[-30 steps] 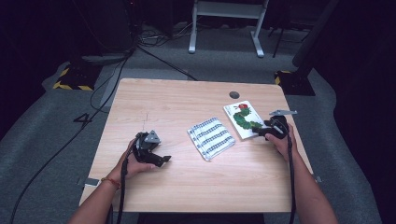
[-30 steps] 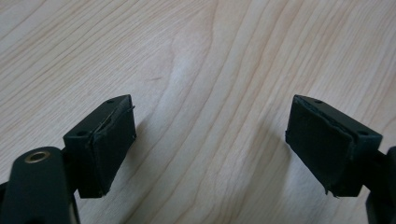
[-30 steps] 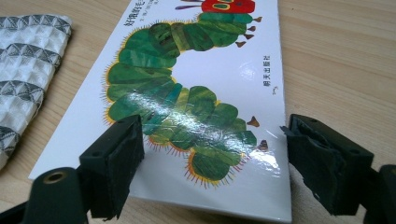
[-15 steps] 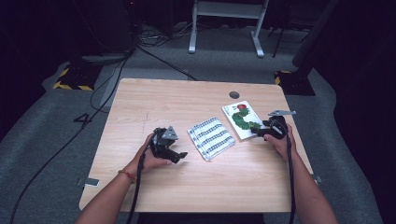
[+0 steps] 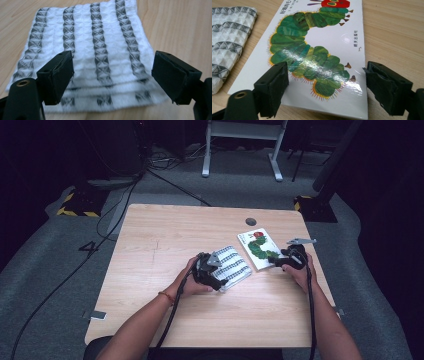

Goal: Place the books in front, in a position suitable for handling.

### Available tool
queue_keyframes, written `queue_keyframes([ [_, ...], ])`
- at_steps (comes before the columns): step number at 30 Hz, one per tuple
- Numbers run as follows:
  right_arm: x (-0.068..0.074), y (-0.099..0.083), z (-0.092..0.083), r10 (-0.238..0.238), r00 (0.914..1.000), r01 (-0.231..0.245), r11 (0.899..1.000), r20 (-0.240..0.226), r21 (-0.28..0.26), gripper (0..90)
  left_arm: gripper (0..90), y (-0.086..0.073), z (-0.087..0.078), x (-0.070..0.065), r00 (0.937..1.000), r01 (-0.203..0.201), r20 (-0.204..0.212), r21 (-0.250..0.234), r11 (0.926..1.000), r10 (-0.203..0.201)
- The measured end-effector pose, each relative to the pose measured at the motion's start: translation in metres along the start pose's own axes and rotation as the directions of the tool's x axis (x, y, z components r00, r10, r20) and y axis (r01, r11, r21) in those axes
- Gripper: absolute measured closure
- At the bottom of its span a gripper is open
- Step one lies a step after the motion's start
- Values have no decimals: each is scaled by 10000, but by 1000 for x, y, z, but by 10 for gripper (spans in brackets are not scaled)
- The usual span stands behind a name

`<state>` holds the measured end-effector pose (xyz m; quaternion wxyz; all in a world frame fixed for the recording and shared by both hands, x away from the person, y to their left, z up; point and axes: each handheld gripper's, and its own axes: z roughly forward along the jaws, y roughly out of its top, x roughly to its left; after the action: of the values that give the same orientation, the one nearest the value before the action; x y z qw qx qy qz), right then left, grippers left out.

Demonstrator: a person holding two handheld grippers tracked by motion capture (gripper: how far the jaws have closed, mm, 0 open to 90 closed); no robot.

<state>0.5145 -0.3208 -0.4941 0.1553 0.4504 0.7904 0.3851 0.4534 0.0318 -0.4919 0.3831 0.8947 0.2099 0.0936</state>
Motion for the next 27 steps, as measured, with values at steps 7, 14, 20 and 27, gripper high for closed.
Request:
queue_keyframes([
  [7,6,-1,0,-124,9998,125,9999,-127,46,195,197,-2,13,0,9997,30,254,267,9996,-36],
  [14,11,0,0,-290,9993,293,9994,-216,169,194,203,-7,5,-10,9976,-409,575,439,9982,383],
  [20,16,0,1,-470,9979,480,9986,-456,216,195,203,-17,-5,-17,9948,-677,796,419,9968,642],
  [27,20,-2,-2,-894,9919,923,9953,-905,281,197,203,-29,-19,-20,9933,-777,897,475,9958,732],
])
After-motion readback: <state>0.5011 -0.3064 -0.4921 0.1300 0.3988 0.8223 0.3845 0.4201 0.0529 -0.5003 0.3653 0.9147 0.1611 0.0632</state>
